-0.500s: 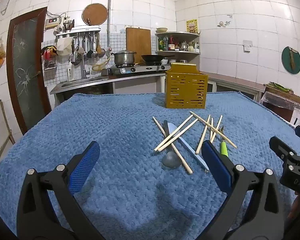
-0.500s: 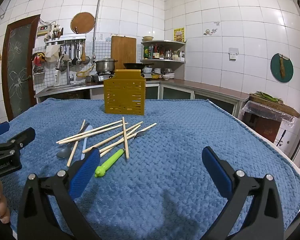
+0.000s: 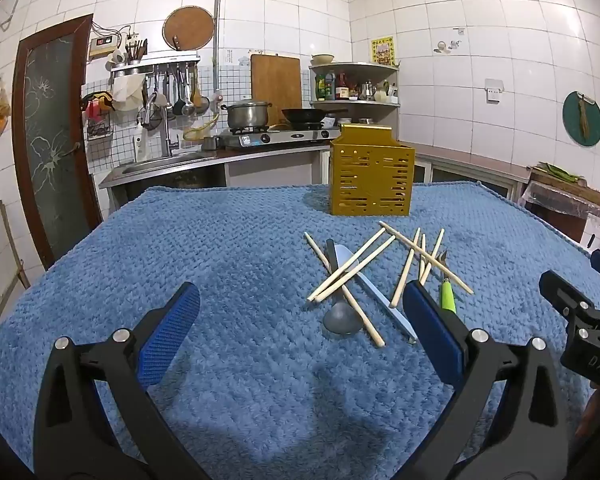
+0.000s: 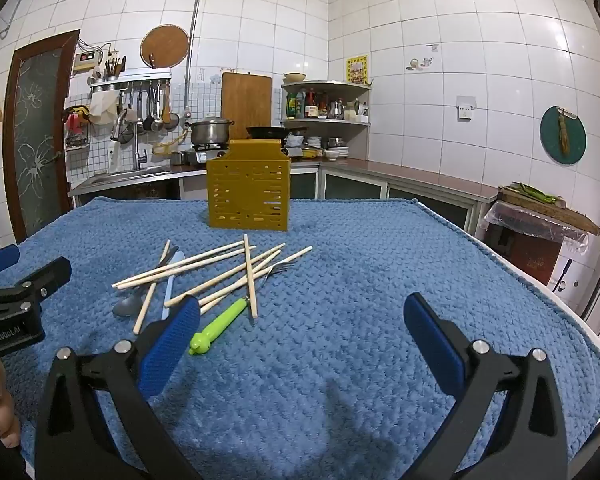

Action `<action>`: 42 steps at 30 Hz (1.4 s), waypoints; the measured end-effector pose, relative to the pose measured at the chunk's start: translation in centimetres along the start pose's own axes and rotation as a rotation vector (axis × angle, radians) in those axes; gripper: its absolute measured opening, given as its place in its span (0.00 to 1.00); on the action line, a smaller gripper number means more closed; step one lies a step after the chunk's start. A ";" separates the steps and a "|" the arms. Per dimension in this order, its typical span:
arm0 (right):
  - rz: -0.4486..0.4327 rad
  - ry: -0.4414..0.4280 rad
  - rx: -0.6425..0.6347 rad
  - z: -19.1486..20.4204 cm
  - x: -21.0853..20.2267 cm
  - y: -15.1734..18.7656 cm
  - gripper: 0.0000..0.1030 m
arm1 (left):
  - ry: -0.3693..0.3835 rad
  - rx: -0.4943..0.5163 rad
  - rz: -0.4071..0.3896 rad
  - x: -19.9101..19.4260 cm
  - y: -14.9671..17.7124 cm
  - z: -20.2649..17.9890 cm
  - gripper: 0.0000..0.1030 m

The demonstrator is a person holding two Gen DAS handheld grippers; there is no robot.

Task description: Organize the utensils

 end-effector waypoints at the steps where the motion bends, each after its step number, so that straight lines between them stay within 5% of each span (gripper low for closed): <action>1: 0.000 0.000 0.000 0.0 0.0 0.0 0.96 | -0.001 0.000 0.001 0.0 0.0 0.0 0.95; 42: 0.000 0.001 0.002 -0.2 0.1 0.1 0.96 | -0.001 0.004 -0.002 0.1 -0.3 -0.5 0.95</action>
Point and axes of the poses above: each gripper's, at about its wrist camera, not at the fingertips, and x roughly the way its jaws point, z to its left, y to its underside, the point moved 3 cm from there along x, roughly the way its jaws point, and after that the axes turned 10 degrees about -z, right-handed, at the moved point
